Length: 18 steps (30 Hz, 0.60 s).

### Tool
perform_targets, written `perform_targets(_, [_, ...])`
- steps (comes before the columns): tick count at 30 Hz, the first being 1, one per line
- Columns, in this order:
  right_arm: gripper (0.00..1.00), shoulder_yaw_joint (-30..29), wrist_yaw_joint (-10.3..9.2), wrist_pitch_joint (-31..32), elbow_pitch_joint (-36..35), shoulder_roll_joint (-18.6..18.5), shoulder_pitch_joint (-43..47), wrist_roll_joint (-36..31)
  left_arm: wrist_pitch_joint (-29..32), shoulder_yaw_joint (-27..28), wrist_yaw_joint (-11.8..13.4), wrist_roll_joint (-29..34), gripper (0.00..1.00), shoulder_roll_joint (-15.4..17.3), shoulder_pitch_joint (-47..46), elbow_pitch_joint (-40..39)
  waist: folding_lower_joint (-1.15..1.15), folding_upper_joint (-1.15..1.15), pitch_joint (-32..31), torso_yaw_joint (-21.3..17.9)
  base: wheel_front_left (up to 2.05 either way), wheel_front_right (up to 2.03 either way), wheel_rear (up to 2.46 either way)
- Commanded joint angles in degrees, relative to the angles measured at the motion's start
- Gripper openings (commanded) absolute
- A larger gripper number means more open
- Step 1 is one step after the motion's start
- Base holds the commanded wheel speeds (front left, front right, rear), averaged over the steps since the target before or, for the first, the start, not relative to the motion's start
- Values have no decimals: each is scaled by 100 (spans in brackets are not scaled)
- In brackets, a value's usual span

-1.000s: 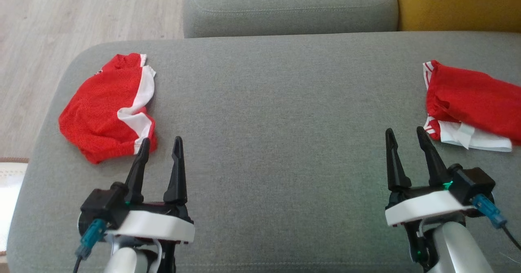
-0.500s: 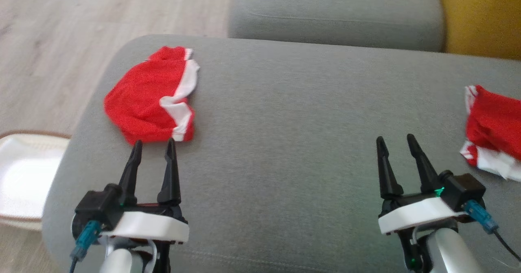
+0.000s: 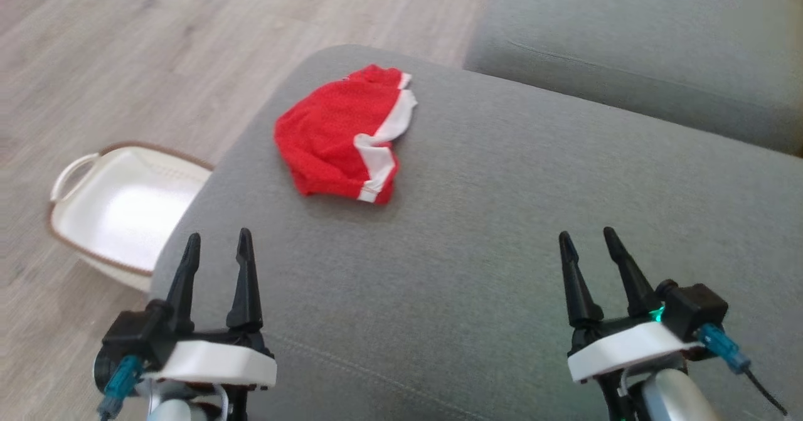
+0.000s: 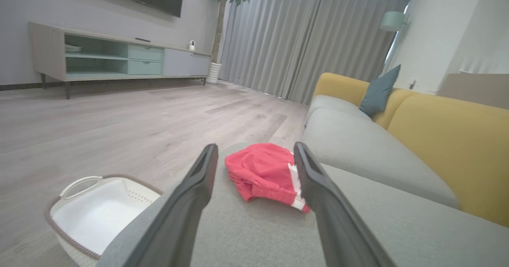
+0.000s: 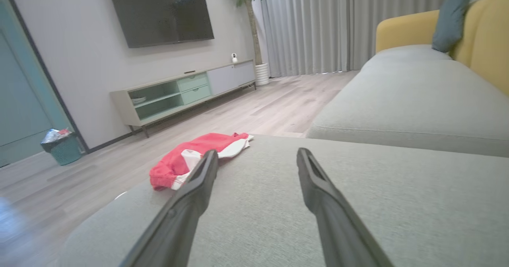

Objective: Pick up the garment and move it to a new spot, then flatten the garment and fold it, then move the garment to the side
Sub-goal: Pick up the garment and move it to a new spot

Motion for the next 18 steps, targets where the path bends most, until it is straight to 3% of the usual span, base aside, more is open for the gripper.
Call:
perform_targets(1, [100,146,37,-62,-156,-13,-145,39,-29,184,-7,51,100,22,-187,-198,0,0,-37,186,0,0,0])
perform_targets(9, [100,273,37,-62,-142,-13,-139,158,-29,285,-22,51,100,22,-132,-229,0,0,-29,390,0,0,0])
perform_targets(18, [100,319,37,-62,-121,-13,-213,121,-29,515,-24,23,100,22,-218,-281,0,0,140,148,0,0,0])
